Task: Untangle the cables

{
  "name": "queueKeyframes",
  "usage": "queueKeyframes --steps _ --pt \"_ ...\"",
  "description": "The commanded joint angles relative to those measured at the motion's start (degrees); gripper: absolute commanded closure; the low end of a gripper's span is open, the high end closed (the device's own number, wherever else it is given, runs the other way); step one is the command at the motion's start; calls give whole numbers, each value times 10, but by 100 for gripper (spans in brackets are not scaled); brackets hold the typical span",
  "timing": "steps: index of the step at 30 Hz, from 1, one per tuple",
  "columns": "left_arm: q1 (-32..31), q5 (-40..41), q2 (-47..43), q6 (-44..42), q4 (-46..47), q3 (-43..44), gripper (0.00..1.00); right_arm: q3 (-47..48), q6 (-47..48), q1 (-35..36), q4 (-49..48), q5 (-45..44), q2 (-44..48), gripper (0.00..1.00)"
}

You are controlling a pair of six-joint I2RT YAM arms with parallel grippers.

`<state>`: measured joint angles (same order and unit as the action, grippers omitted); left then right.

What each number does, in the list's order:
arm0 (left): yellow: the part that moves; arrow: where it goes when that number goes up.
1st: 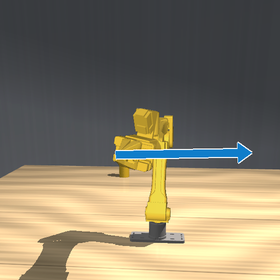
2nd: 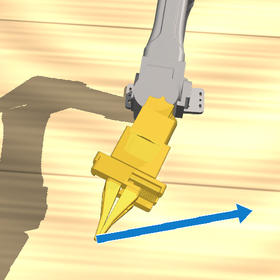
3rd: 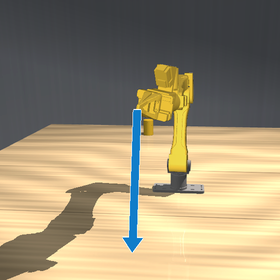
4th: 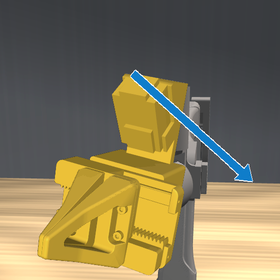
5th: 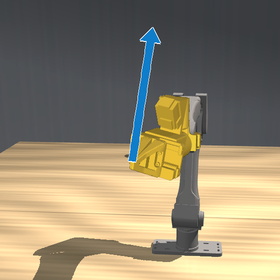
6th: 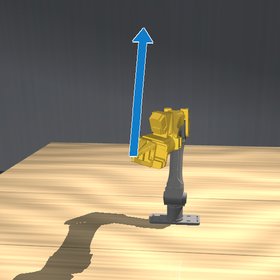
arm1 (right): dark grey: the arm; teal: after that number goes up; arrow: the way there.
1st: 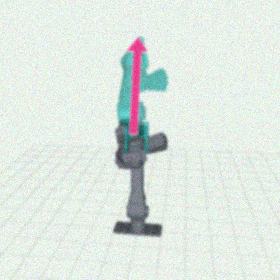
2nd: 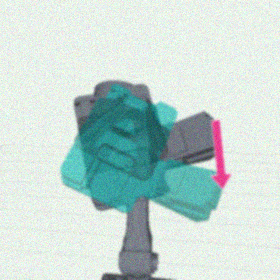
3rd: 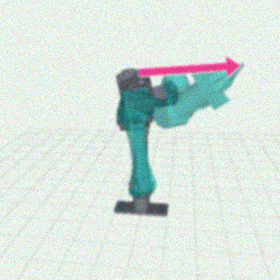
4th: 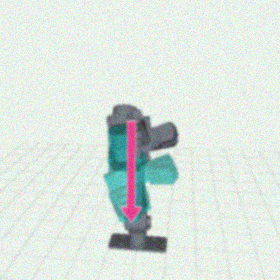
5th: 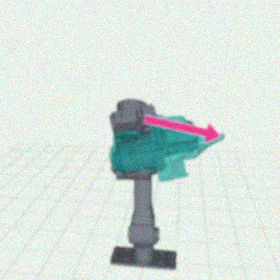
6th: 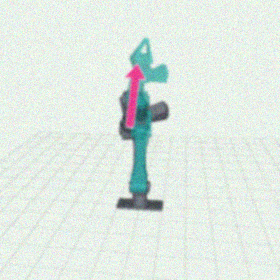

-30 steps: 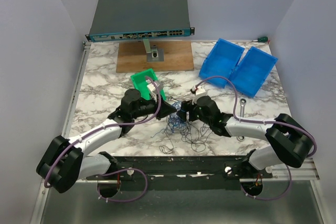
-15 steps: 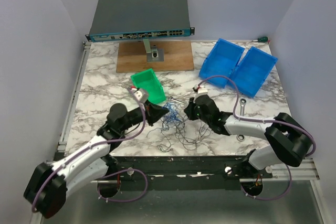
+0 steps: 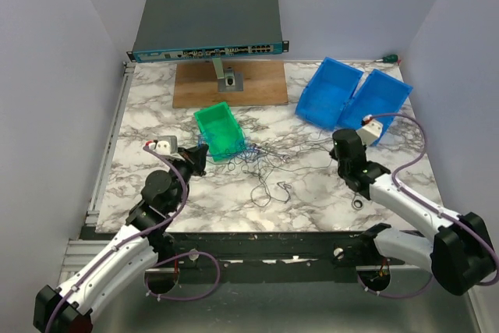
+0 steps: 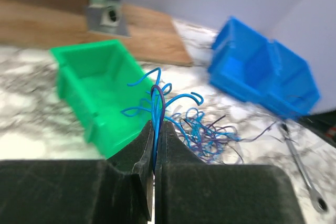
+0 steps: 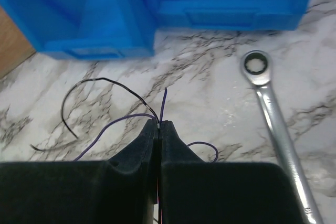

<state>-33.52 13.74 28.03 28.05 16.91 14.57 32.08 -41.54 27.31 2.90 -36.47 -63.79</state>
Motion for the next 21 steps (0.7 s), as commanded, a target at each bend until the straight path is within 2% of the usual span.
queueKeyframes --steps 1,5,7,11,13,15,19,21 --pt "5 166 -11 46 -96 21 100 18 -75 -14 108 -151 33 99" --pt "5 263 -48 78 -154 20 100 39 -139 -21 175 -210 59 99" --pt "5 322 -76 111 -200 16 100 49 -204 -22 229 -248 70 99" --pt "6 343 -129 106 -180 -14 100 66 -163 -24 220 -236 85 99" --pt "6 319 -136 83 -143 -27 100 70 -125 -24 202 -220 90 99" --pt "5 258 -129 41 -94 -36 100 69 -57 -24 164 -172 100 99" --pt "5 39 -89 -51 -2 -36 100 43 94 -24 59 67 129 99" --pt "5 -43 -49 -69 30 -27 100 40 123 -24 44 197 136 97"
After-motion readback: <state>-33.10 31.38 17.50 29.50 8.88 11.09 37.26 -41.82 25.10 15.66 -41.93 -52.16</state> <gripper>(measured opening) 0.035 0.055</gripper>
